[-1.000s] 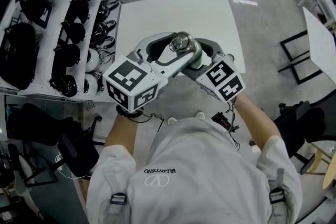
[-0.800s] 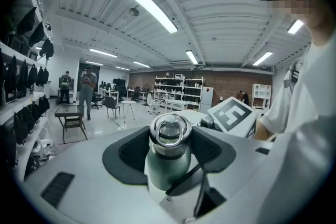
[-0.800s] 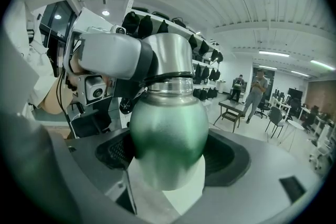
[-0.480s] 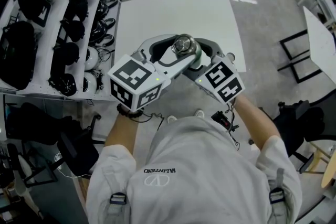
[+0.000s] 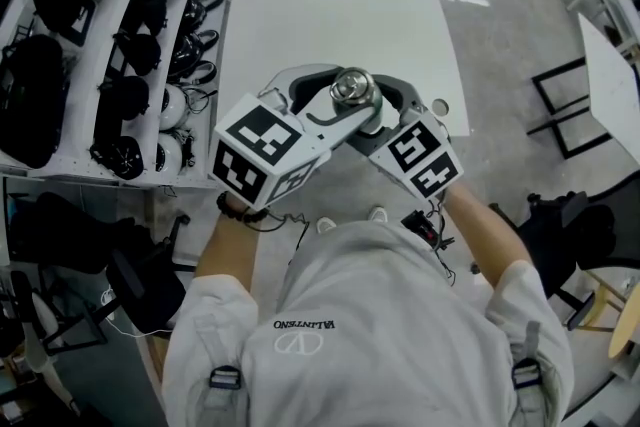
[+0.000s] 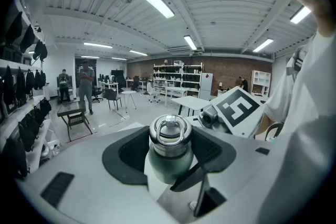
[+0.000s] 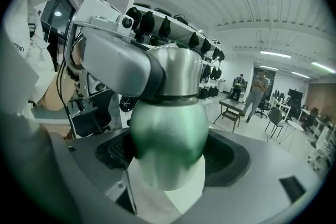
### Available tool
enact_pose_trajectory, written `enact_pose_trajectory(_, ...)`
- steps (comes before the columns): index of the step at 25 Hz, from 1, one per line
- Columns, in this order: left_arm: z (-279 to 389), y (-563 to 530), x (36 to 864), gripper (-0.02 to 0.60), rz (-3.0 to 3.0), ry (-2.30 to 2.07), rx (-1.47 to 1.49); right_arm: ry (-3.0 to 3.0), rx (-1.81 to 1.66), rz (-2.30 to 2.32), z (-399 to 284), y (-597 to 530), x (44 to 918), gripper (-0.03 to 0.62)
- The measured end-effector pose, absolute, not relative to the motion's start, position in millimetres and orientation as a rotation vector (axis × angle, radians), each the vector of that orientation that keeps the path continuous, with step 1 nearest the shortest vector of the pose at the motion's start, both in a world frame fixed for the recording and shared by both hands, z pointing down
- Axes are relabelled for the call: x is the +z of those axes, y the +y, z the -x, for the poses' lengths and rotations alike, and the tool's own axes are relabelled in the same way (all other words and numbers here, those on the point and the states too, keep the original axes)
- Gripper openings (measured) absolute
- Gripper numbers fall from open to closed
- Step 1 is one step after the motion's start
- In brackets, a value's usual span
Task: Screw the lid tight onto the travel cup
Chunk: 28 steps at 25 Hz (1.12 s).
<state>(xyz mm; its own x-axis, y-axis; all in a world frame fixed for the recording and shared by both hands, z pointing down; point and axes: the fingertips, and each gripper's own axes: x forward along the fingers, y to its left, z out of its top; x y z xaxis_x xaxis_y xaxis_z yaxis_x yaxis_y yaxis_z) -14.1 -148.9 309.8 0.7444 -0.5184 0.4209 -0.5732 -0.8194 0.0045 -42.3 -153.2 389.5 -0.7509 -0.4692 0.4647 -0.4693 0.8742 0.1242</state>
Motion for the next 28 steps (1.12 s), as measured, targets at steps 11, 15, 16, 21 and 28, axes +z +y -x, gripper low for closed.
enact_pose_trajectory(11,24,-147,286,0.324,-2.897,-0.923,0.233,-2.571,0.049,-0.700,41,-155,387,0.387)
enact_pose_trajectory(15,21,-146,285,0.333,-2.933,-0.935,0.216,-2.585,0.051,-0.706,42,-154,384,0.387)
enact_pose_trajectory(16,20,-147,286,0.310,-2.941,-0.932,0.225,-2.590,0.052,-0.705,43,-154,383,0.387)
enact_pose_trajectory(21,18,-143,286,0.235,-3.004,-0.820,0.244,-2.616,0.057,-0.663,47,-147,382,0.387)
enact_pose_trajectory(28,17,-126,271,0.232,-3.150,-0.455,0.132,-2.698,0.023,-0.564,53,-132,369,0.387)
